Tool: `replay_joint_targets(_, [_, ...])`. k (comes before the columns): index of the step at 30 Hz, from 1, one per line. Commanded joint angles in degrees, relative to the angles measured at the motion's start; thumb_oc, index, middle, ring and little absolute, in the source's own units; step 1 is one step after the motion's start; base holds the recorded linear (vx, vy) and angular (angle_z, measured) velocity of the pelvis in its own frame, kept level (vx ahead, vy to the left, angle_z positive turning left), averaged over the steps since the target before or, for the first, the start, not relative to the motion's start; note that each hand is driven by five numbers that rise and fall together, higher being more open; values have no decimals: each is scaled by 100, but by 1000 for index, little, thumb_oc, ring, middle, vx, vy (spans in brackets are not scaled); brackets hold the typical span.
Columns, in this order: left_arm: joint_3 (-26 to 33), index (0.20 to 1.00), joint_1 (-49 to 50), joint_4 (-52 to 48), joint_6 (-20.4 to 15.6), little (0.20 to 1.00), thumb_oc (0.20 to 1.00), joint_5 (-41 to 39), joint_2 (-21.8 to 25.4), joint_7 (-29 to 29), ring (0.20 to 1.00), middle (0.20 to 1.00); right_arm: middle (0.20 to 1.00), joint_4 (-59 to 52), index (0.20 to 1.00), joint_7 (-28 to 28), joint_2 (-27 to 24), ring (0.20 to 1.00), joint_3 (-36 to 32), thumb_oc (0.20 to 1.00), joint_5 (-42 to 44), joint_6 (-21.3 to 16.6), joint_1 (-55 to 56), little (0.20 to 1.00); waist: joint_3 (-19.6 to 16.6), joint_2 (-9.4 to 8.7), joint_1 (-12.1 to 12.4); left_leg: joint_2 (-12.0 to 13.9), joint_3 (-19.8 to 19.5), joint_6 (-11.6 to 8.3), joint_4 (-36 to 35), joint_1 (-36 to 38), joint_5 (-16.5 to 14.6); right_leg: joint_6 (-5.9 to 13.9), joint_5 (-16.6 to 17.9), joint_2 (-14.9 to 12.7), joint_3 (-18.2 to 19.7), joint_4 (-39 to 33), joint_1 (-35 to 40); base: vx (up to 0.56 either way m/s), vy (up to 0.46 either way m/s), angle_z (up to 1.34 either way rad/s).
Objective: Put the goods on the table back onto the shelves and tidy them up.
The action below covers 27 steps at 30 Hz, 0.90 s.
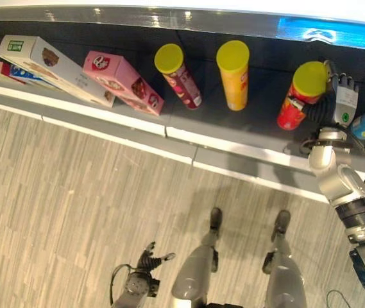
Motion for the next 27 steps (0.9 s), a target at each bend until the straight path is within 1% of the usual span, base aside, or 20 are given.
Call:
replay_joint_targets(1, [-425,1000,-166,203,-49,1000,1000,-153,35,195,1000,1000,1000,-20,1000,-183,-4,1000,-63,1000,81,-83,-86,1000,-182,-106,119,78,-10,-209,161,-246,-222,611,-707,-487,106,338,186,0,0,0])
replay_joint_targets(6, [-387,1000,-180,228,-21,1000,1000,-124,23,216,1000,1000,1000,-233,1000,-139,35,1000,-38,1000,49,-114,73,1000,-214,-168,76,95,22,-208,170,-202,-251,613,-720,-475,98,330,231,0,0,0])
replay_joint_targets(10, [-316,1000,-217,267,19,1000,1000,-84,7,255,1000,1000,1000,-741,1000,-96,-36,1000,-181,1000,-48,-188,292,1000,-289,-260,9,109,41,-210,167,-145,-279,620,-717,-464,64,315,280,0,0,0])
replay_joint_targets(12, [-263,1000,-214,287,49,1000,1000,-63,6,283,1000,1000,1000,-1237,1000,-27,-93,1000,-330,1000,-85,-277,555,1000,-354,-343,-40,133,57,-212,157,-84,-299,621,-718,-455,49,297,340,19,-5,1])
replay_joint_targets(15, [-141,1000,-199,349,120,1000,1000,-30,-29,309,1000,1000,1000,-2046,1000,156,-166,1000,-603,1000,-82,-466,1163,1000,-475,-497,-179,187,115,-215,150,27,-353,622,-722,-443,9,281,430,51,-13,4])
replay_joint_targets(18, [22,1000,-127,362,197,1000,1000,12,-25,331,1000,1000,1000,-2900,1000,525,-164,1000,-907,1000,121,-700,2033,1000,-639,-730,-347,241,227,-196,160,214,-456,630,-719,-430,-3,271,565,73,-26,-2])
replay_joint_targets(19, [92,1000,-95,371,222,1000,1000,65,-10,307,1000,1000,1000,-3112,1000,736,-169,1000,-955,1000,267,-802,2306,1000,-698,-808,-398,259,273,-195,156,285,-482,636,-724,-421,1,266,622,99,-19,-12])
replay_joint_targets(20, [237,1000,-68,424,260,1000,1000,89,0,285,1000,1000,1000,-3362,1000,1111,-75,1000,-991,1000,666,-994,2790,1000,-806,-950,-494,280,371,-177,163,435,-550,634,-741,-408,20,262,739,79,-8,-14])
replay_joint_targets(21, [232,1000,-56,422,260,1000,1000,90,6,283,1000,1000,1000,-3389,1000,1128,-70,1000,-1006,1000,672,-990,2821,1000,-807,-957,-484,277,378,-176,159,452,-553,636,-743,-411,25,257,753,78,-7,-16])
replay_joint_targets(22, [300,1000,-27,435,275,1000,1000,104,19,255,1000,1000,1000,-3500,1000,1393,-31,1000,-1027,1000,940,-1088,3060,1000,-851,-1014,-523,282,417,-169,161,513,-586,640,-745,-406,42,259,788,51,-6,-19])
replay_joint_targets(23, [407,1000,-15,487,298,1000,1000,121,24,201,1000,1000,1000,-3548,1000,1941,42,1000,-986,1000,1711,-1284,3370,1000,-907,-1092,-584,297,467,-169,177,604,-625,641,-762,-396,61,276,848,77,3,-25])
replay_joint_targets(24, [461,1000,-8,493,296,1000,1000,116,47,154,1000,1000,1000,-3592,1000,2174,108,1000,-995,1000,2195,-1400,3546,1000,-963,-1131,-629,294,498,-155,188,653,-652,642,-769,-394,81,283,876,87,12,-21])
replay_joint_targets(25, [520,1000,26,516,324,1000,1000,155,65,44,1000,1000,1000,-3581,1000,2549,135,1000,-1007,1000,2745,-1490,3765,1000,-1021,-1179,-665,289,547,-142,192,732,-684,641,-778,-390,106,290,926,78,22,-19])
replay_joint_targets(26, [580,1000,50,589,311,1000,1000,194,97,-64,1000,1000,1000,-3469,1000,3048,133,1000,-975,1000,3431,-1550,3940,1000,-1065,-1220,-676,293,590,-142,198,794,-704,642,-784,-390,125,298,965,99,15,-15])
replay_joint_targets(27, [657,1000,89,625,299,1000,1000,214,139,-241,1000,1000,1000,-3234,1000,3639,75,1000,-939,1000,4238,-1517,4139,1000,-1120,-1268,-680,305,646,-151,202,918,-744,642,-805,-382,154,309,1049,97,16,-21])
